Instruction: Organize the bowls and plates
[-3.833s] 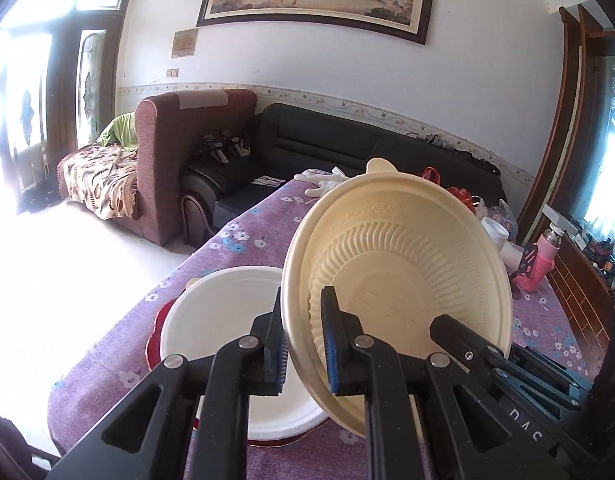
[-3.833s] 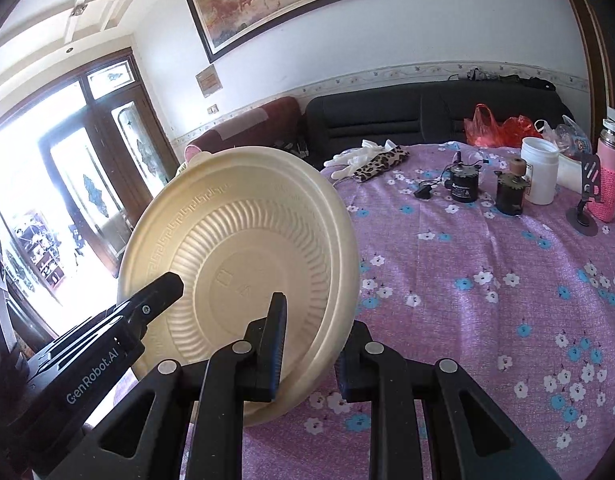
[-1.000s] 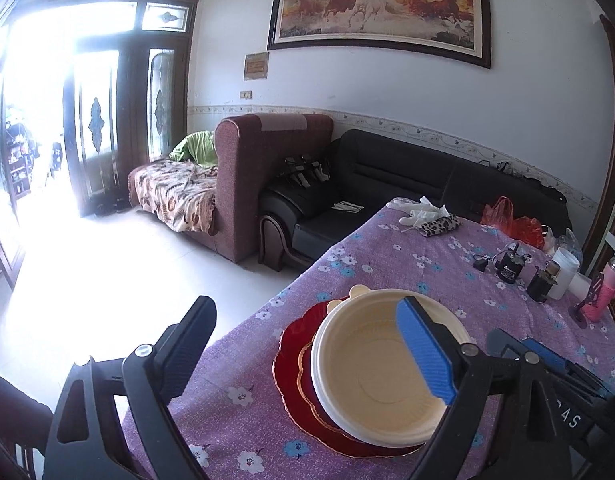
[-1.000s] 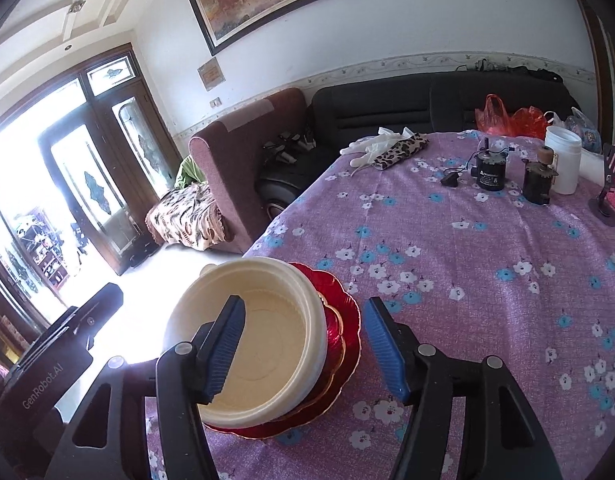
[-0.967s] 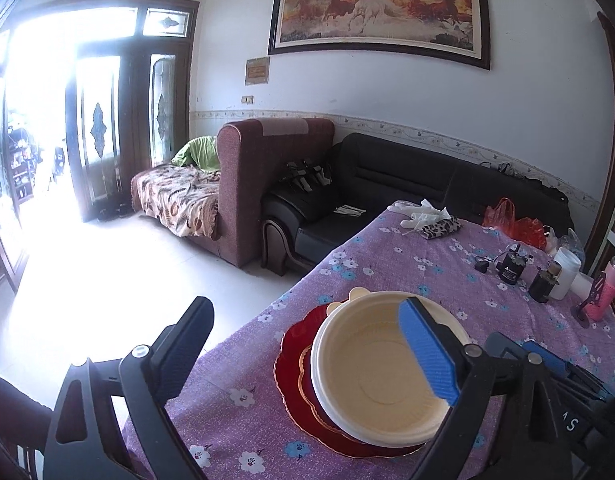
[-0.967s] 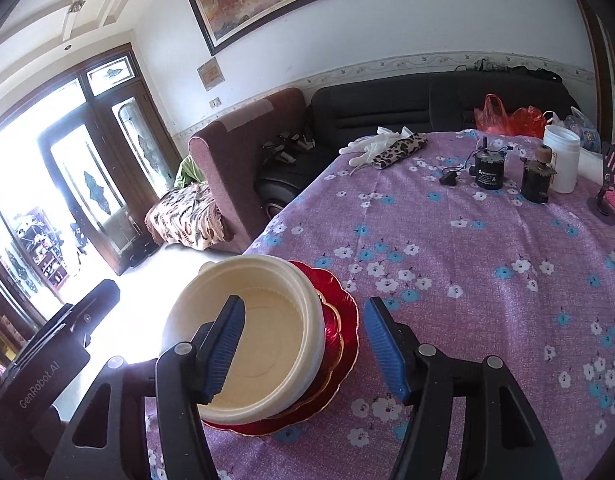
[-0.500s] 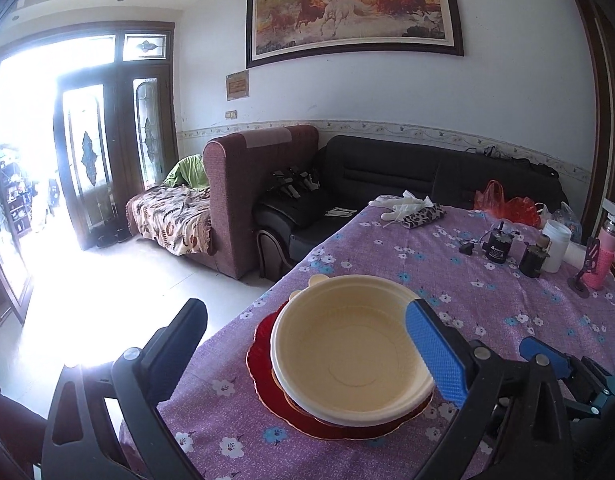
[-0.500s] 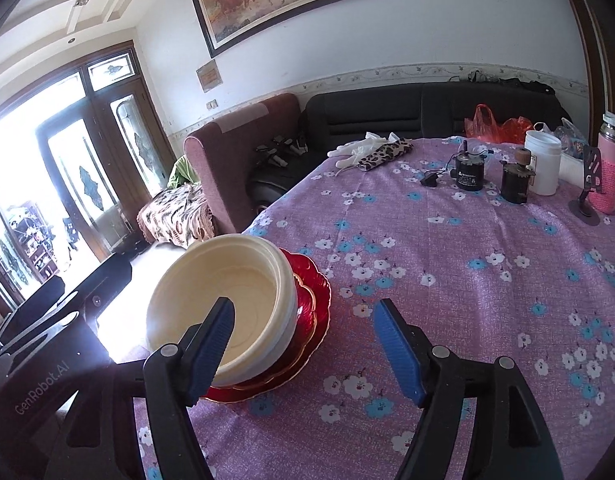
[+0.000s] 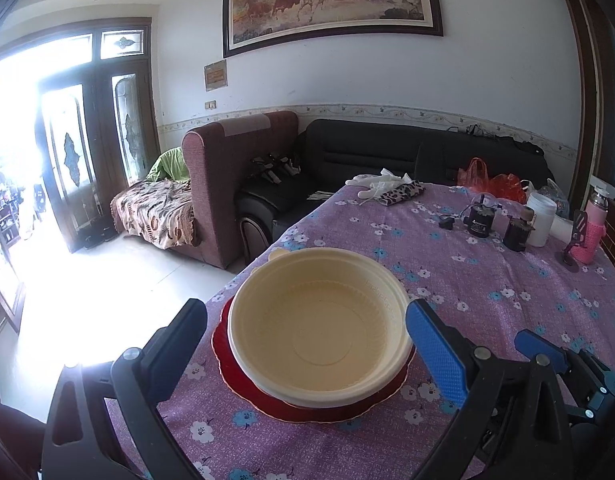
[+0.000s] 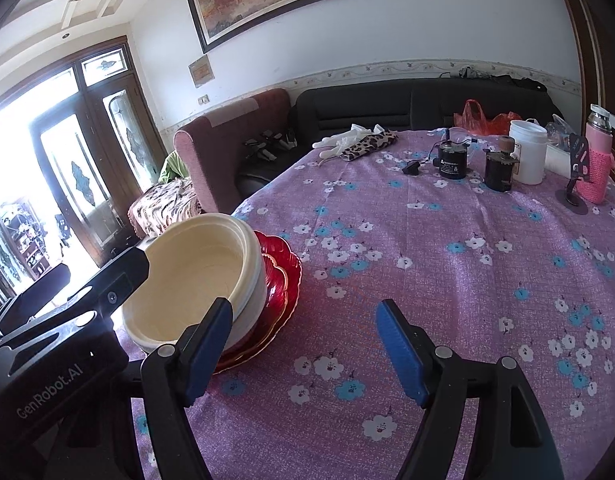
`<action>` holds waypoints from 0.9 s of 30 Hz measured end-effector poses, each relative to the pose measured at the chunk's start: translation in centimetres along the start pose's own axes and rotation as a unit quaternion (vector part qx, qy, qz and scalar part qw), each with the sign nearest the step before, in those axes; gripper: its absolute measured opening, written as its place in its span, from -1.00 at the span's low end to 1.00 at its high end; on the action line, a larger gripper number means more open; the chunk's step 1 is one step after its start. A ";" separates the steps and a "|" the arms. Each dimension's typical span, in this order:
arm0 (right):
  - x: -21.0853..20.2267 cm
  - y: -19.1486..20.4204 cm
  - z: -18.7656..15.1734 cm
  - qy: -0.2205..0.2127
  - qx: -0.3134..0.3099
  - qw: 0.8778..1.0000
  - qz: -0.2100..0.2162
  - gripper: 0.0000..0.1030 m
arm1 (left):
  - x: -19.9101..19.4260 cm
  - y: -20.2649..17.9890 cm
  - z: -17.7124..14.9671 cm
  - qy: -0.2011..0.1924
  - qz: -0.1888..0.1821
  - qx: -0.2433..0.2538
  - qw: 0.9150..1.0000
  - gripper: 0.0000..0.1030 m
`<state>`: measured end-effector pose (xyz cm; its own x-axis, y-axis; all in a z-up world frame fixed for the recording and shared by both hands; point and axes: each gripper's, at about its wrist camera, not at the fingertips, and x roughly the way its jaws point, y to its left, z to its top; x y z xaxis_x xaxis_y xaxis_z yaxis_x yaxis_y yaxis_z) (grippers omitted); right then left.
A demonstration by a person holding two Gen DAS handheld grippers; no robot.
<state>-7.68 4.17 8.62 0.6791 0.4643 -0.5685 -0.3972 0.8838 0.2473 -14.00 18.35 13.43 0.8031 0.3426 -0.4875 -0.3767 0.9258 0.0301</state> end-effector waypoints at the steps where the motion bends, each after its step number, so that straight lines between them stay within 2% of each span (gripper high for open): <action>1: 0.0 -0.1 0.0 0.000 0.000 1.000 -0.001 0.53 | 0.0 -0.1 0.0 0.000 -0.001 0.000 1.000 0.94; 7: -0.4 -0.5 -0.3 -0.005 -0.001 1.000 -0.005 0.55 | -0.8 -0.4 -0.2 -0.024 0.005 -0.003 1.000 0.94; 10: -0.8 -0.2 -0.3 -0.011 -0.011 1.000 -0.009 0.57 | -2.2 0.2 -0.1 -0.063 0.017 -0.021 0.998 0.97; 14: -1.3 0.3 -0.5 -0.019 -0.021 1.000 -0.010 0.61 | -4.4 1.2 -0.1 -0.120 0.045 -0.049 0.991 1.00; 17: -1.4 0.6 -0.5 -0.023 -0.024 0.999 -0.009 0.62 | -5.5 1.8 -0.3 -0.146 0.051 -0.064 0.986 1.00; 21: -1.7 0.9 -0.6 -0.024 -0.029 0.999 -0.005 0.62 | -5.5 2.3 0.0 -0.132 0.043 -0.069 0.988 1.00; 25: -1.8 1.0 -0.6 -0.028 -0.034 0.999 0.002 0.66 | -5.1 2.9 0.1 -0.115 0.054 -0.074 0.989 1.00; 27: -1.4 1.2 -0.6 -0.021 -0.035 0.999 0.007 0.66 | -4.4 3.5 0.0 -0.097 0.048 -0.080 0.991 1.00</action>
<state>-9.42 4.55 9.23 0.6986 0.4796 -0.5309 -0.4479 0.8718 0.1982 -18.81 20.05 15.70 0.8283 0.4660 -0.3111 -0.5108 0.8562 -0.0775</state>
